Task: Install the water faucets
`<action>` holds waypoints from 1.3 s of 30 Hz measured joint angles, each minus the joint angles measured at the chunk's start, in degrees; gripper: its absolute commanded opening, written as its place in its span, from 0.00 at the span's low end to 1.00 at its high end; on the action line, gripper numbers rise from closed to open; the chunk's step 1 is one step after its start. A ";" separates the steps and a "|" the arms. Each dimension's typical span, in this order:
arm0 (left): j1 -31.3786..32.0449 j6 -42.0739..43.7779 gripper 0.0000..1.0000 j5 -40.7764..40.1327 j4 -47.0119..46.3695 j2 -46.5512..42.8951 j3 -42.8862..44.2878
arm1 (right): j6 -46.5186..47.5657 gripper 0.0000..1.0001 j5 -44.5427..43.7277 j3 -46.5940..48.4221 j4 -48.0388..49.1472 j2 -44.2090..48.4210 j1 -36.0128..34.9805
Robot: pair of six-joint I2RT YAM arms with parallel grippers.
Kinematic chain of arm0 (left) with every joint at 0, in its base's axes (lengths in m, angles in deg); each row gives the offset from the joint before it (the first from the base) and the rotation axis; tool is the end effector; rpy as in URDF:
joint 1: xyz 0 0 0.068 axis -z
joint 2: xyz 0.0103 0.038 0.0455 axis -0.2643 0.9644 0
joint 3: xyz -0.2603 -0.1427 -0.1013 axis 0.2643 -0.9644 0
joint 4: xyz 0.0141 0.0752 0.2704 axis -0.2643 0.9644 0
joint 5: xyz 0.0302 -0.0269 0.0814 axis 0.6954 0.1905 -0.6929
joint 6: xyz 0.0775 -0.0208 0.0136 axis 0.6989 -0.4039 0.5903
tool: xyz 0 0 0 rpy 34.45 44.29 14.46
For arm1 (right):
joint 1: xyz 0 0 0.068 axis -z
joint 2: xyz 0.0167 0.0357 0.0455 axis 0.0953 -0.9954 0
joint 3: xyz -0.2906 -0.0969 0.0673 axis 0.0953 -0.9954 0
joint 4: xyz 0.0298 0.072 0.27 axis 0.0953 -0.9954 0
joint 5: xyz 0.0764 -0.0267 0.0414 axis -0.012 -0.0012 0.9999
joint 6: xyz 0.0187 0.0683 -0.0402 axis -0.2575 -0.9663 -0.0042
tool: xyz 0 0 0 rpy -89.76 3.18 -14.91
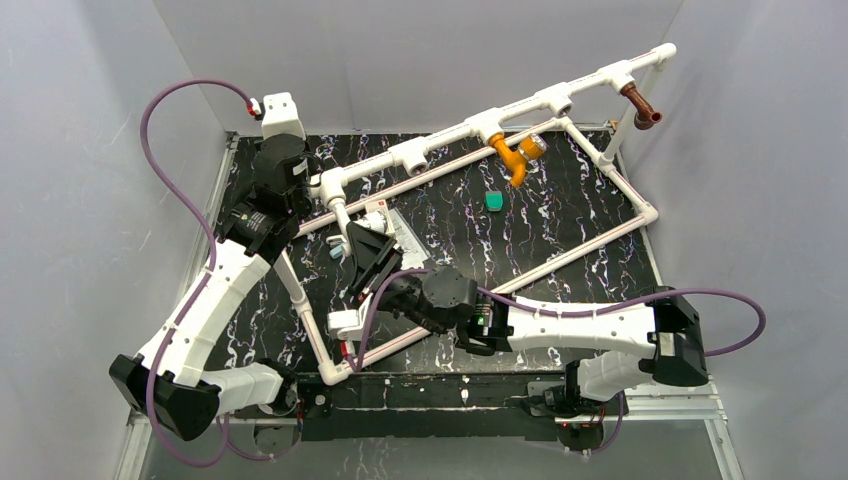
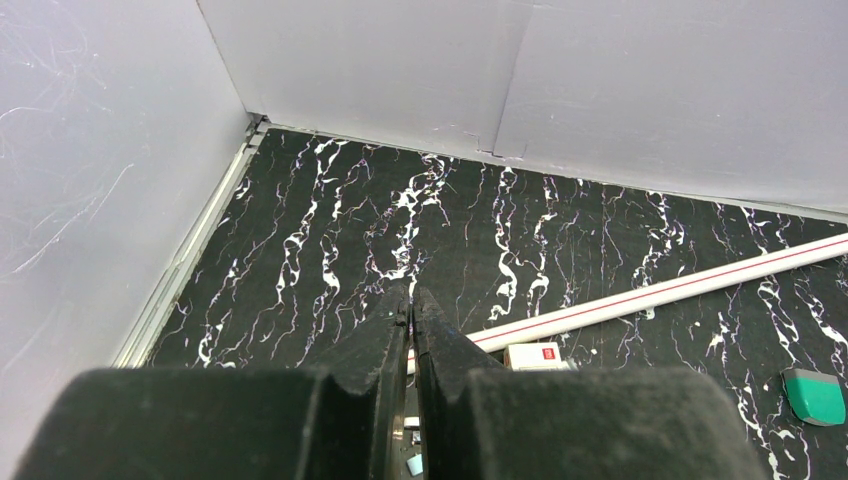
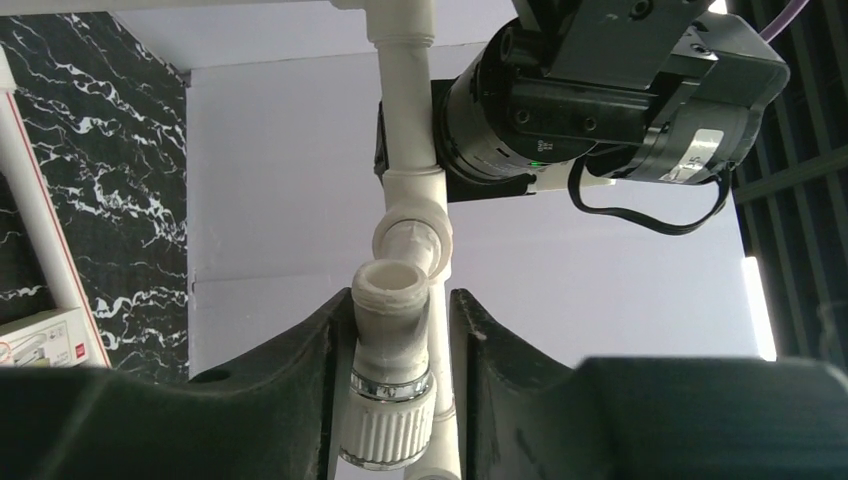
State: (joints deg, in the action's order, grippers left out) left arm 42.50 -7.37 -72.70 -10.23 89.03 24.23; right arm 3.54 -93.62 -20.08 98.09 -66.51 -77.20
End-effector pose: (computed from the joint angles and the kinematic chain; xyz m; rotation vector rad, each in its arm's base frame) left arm 0.2876 -0.0992 0.4663 -0.2018 1.6761 0.1025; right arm 0.0756 0.3632 0.4230 -1.3152 0.4419 -0.3869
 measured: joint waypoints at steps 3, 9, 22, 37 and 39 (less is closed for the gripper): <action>0.00 0.00 0.05 -0.02 -0.07 0.02 0.00 | -0.92 0.24 -0.04 0.00 -0.70 -0.44 0.15; -0.02 0.50 0.05 -0.15 -0.35 0.17 0.02 | -0.74 0.01 -0.20 -0.02 0.44 -0.55 0.15; -0.11 0.68 0.05 -0.55 -0.85 0.42 0.02 | -18.29 0.01 -1.86 -3.02 14.38 -2.82 0.15; -1.09 0.59 0.05 -0.96 -2.99 1.31 0.02 | -58.71 0.01 -9.73 -3.98 27.56 -4.87 -0.13; -1.64 0.48 0.05 -1.36 -3.52 1.55 0.11 | -69.11 0.01 -13.00 -4.17 28.17 -4.42 -1.27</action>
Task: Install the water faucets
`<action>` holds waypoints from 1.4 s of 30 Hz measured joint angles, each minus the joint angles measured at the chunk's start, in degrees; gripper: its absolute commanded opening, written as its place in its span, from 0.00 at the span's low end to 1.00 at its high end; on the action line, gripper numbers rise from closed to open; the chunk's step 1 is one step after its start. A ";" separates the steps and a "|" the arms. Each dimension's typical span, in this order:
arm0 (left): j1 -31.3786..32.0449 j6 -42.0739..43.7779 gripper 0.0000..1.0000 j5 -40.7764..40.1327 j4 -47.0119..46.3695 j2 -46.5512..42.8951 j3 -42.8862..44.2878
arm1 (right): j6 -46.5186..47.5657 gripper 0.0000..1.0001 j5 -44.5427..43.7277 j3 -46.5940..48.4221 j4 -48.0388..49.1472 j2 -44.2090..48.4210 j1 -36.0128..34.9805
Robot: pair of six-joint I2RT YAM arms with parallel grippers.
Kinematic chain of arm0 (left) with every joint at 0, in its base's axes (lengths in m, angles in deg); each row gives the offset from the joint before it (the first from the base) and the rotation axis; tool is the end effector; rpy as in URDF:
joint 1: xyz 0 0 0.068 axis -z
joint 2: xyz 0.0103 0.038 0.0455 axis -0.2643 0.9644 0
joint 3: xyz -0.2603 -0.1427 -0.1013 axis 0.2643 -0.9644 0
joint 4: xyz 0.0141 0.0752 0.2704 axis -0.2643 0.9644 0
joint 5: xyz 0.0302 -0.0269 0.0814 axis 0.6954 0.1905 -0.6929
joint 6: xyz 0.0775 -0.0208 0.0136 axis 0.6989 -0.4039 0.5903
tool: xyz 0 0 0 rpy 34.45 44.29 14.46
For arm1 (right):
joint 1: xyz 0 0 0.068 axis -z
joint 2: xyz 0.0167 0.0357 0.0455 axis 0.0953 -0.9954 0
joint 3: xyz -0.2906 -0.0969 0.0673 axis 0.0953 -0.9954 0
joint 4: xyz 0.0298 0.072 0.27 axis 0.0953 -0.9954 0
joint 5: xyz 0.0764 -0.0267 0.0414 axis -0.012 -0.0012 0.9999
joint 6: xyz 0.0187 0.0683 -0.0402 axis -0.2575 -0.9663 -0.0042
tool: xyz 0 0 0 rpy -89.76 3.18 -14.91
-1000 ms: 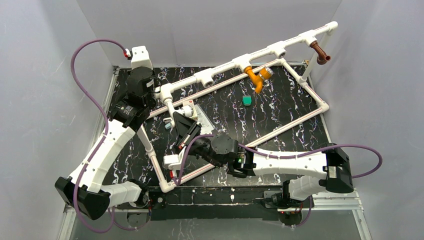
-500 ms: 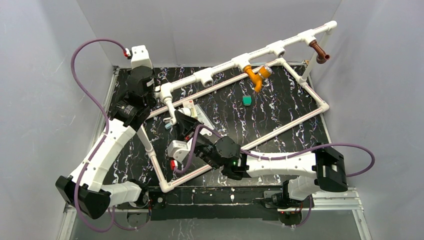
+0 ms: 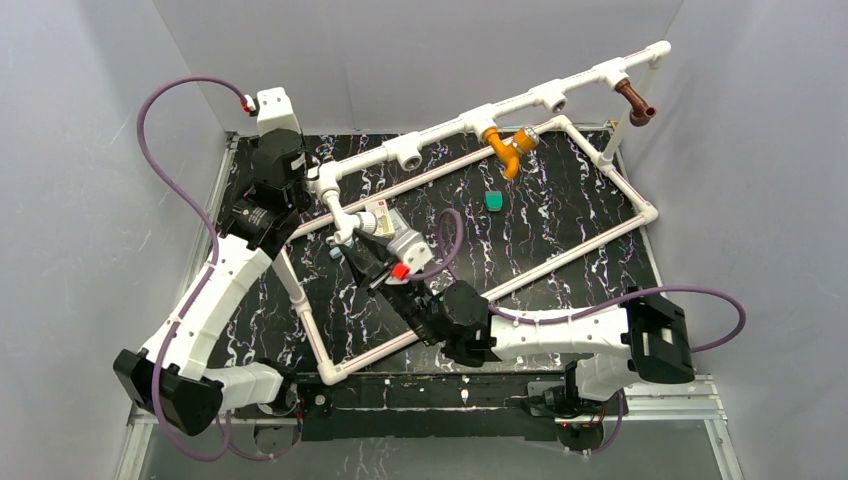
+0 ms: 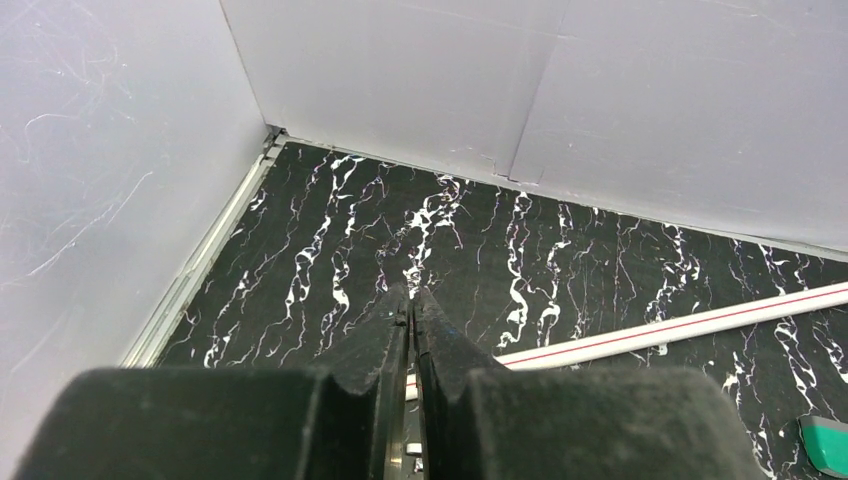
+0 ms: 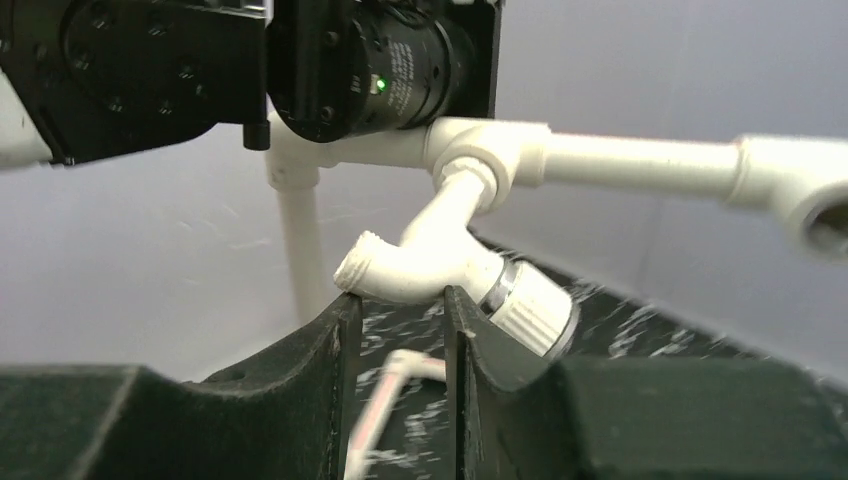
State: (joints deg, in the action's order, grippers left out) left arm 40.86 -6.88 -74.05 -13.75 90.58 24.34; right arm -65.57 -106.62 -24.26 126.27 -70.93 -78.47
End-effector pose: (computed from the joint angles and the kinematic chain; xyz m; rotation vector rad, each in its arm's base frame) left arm 0.2994 -0.0938 0.4673 -0.2490 1.6398 0.1327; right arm 0.0804 0.3560 0.4255 -0.4210 1.0817 0.6544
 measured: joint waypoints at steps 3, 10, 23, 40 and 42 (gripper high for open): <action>0.04 -0.28 0.05 0.04 0.33 -0.22 -0.04 | -12.90 0.01 -3.23 -0.50 0.57 -0.22 -0.37; 1.55 -1.01 0.06 1.16 2.01 -1.31 -0.31 | -23.04 0.01 -1.07 -0.46 0.44 -3.63 1.03; 1.68 -1.03 0.06 1.05 1.95 -1.33 -0.31 | -18.75 0.47 8.46 -1.86 -10.51 4.07 1.16; 1.97 -1.36 0.06 0.83 2.25 -1.31 -0.33 | 7.13 0.81 24.61 -2.40 -26.14 19.37 1.44; 1.97 -1.36 0.05 0.83 2.25 -1.31 -0.33 | 9.94 0.83 24.76 -2.40 -26.34 19.58 1.44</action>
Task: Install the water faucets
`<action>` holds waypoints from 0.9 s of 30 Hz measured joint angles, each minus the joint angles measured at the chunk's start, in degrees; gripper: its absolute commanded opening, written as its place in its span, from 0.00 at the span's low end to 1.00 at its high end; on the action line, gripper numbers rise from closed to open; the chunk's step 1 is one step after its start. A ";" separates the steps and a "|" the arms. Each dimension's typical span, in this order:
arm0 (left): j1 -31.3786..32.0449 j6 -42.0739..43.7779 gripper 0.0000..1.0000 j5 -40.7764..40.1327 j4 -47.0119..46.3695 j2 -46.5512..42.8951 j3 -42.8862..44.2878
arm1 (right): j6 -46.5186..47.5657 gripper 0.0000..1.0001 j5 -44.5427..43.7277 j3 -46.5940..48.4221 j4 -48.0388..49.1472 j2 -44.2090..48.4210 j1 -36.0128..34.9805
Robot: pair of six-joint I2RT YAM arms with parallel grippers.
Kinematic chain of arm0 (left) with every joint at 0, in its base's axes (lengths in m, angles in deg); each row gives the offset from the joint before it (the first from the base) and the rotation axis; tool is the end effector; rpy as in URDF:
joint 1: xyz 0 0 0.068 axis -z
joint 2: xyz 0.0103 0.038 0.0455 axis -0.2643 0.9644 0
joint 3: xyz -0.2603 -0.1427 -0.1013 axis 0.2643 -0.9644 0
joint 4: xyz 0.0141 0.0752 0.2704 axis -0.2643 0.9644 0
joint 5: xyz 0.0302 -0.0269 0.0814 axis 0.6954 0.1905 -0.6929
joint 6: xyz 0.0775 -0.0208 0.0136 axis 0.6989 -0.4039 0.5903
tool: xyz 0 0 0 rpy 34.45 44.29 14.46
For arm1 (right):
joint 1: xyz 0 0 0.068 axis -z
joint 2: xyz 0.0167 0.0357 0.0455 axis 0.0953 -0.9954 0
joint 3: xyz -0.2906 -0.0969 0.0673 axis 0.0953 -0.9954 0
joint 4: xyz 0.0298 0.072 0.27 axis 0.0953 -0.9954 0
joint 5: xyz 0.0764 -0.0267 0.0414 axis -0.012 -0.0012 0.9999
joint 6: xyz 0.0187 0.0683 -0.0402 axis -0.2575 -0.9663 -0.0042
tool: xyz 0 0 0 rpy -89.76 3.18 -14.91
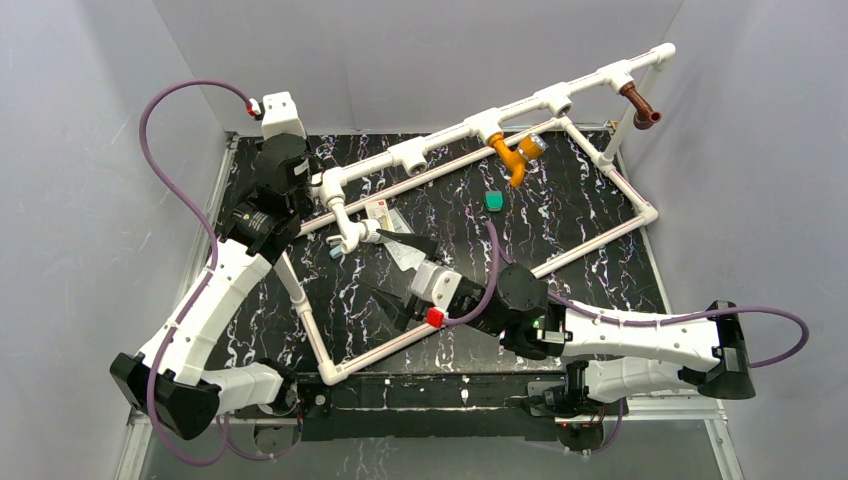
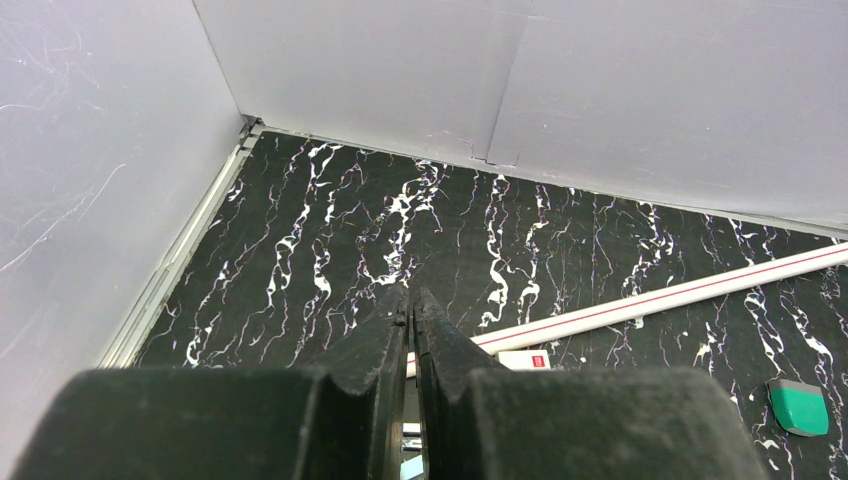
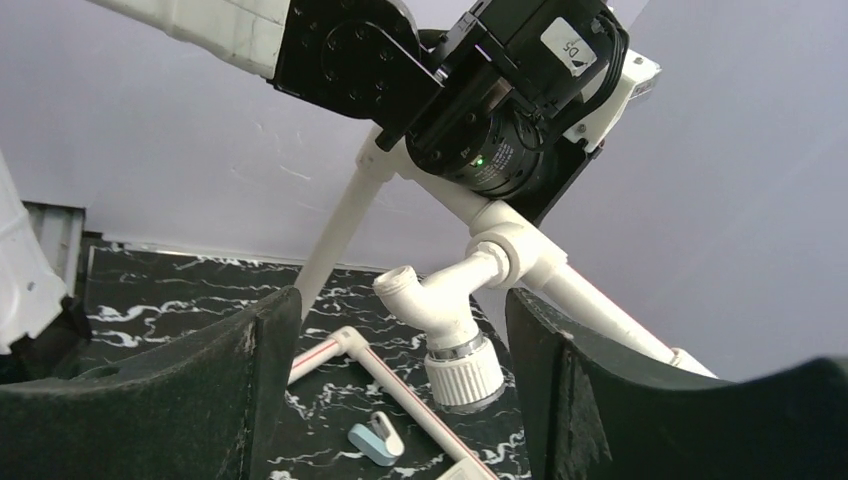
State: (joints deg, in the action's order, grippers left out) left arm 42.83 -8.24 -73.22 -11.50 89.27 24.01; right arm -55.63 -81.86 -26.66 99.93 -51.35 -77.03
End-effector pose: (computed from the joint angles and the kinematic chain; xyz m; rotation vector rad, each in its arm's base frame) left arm 0.2888 -0.1012 0.4666 -0.2214 1.6613 0.0874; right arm 0.0526 0.2855 0.4640 -0.8919 0.8208 0.6706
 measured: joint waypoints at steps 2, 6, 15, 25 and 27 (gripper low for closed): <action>0.00 0.00 0.05 0.00 0.00 0.00 0.00 | 2.54 0.83 0.00 0.00 -0.42 -0.04 0.00; 0.00 0.00 0.05 0.00 0.02 0.00 0.00 | 8.09 0.84 -0.81 0.37 -0.92 -1.07 0.00; 0.00 0.00 0.05 0.00 0.02 0.04 0.00 | 18.10 0.83 -8.31 3.32 2.99 -10.54 0.00; 0.00 0.02 0.05 0.00 0.00 0.09 0.02 | 23.47 0.71 -15.41 7.82 11.61 -18.45 0.04; 0.00 0.04 0.05 0.00 -0.04 0.11 0.04 | 24.41 0.69 -16.37 8.72 12.87 -19.63 0.04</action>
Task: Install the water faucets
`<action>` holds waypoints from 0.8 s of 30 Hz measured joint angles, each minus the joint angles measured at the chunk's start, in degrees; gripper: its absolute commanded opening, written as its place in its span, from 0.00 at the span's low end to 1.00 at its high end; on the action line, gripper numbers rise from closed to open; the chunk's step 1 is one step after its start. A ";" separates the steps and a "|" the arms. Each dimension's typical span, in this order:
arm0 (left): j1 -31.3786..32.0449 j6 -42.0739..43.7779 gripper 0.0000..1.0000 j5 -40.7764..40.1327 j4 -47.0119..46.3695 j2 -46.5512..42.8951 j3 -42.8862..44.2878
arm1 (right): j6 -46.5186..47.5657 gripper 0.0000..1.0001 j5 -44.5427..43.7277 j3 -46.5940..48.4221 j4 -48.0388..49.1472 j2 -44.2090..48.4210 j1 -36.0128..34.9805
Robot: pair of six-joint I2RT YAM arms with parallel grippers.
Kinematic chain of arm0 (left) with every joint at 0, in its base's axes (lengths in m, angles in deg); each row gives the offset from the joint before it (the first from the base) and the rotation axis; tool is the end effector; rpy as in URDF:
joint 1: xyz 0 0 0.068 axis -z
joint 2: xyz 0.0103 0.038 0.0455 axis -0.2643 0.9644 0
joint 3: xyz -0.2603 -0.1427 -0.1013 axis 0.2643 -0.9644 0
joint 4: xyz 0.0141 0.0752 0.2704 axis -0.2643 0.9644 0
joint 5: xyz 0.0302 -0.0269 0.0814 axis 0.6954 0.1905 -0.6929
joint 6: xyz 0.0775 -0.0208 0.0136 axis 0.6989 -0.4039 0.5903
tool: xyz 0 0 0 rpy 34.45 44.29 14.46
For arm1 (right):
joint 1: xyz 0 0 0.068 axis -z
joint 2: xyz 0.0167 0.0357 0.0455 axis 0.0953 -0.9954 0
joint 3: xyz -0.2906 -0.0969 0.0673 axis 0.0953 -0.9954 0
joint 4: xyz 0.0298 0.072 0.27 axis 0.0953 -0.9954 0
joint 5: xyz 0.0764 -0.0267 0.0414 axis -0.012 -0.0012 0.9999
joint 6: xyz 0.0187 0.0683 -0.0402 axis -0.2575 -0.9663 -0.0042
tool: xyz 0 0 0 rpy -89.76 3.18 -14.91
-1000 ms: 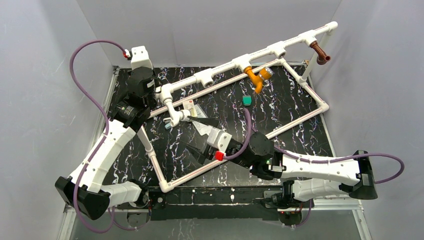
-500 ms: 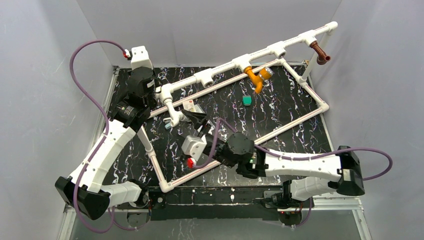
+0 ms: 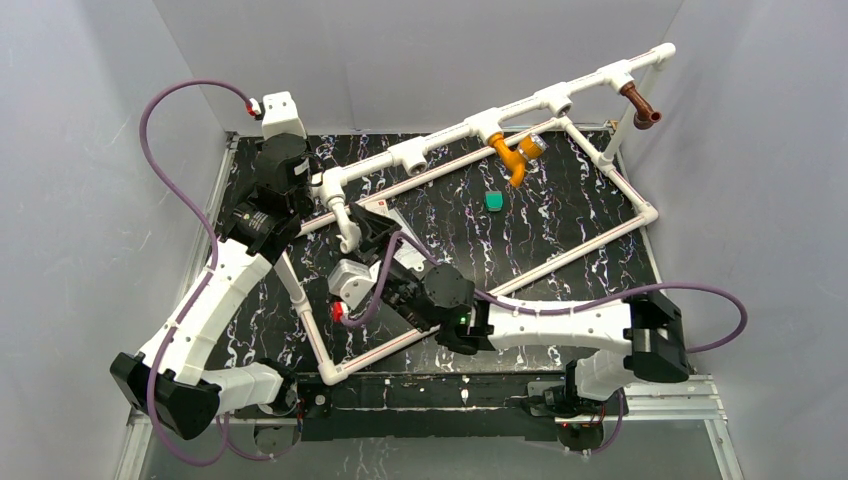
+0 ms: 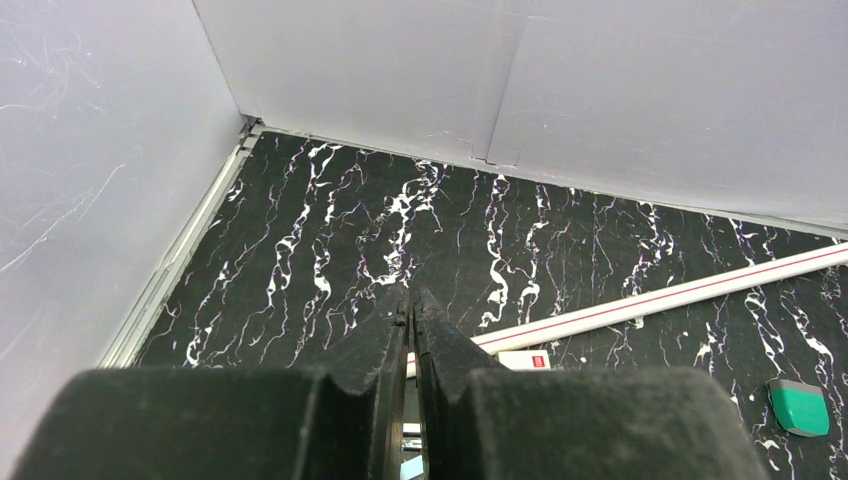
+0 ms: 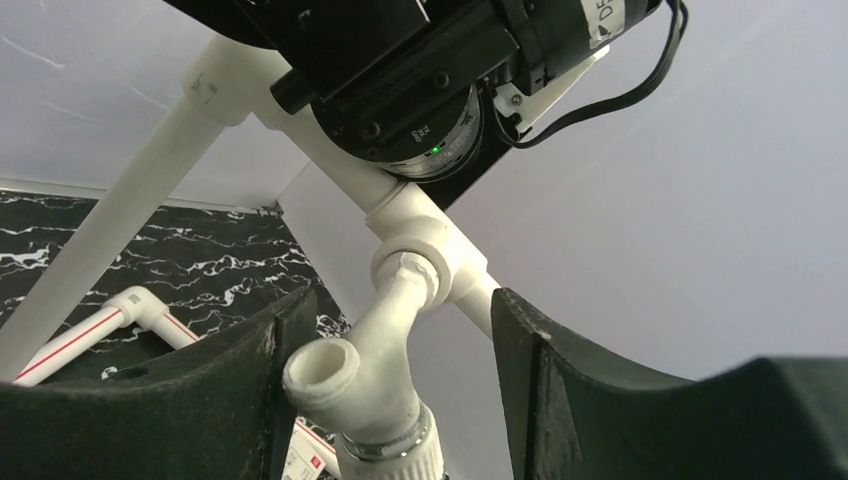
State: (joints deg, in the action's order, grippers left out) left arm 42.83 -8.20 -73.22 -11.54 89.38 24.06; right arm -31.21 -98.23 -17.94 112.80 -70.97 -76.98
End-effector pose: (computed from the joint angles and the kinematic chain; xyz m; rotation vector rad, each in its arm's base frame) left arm 0.2894 -0.1015 0.4664 -0.2207 1.6617 0.0881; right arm 0.0834 0.3729 0.4428 -0.8769 0.8165 0.1360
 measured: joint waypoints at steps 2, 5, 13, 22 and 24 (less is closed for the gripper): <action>0.02 -0.04 0.05 0.00 0.04 0.00 0.02 | 1.16 0.66 -1.09 0.57 1.29 -1.38 -0.04; 0.04 -0.04 0.05 0.00 0.07 0.00 0.02 | 2.67 0.62 -2.80 0.90 2.54 -2.97 -0.02; 0.04 0.11 0.05 -0.20 0.04 0.02 0.02 | 6.56 0.10 -6.16 0.92 4.94 -5.64 0.07; 0.13 0.22 0.05 -0.35 -0.09 0.22 0.07 | 5.31 0.01 -7.06 0.92 5.53 -5.84 0.07; 0.13 0.35 0.05 -0.39 -0.15 0.33 0.09 | 3.80 0.01 -7.63 0.92 6.69 -6.21 0.07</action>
State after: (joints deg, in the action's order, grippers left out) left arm 42.96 -7.85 -73.61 -11.70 89.71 24.14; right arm -27.41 -105.86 -17.02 119.49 -77.18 -76.92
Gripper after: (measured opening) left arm 0.053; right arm 0.381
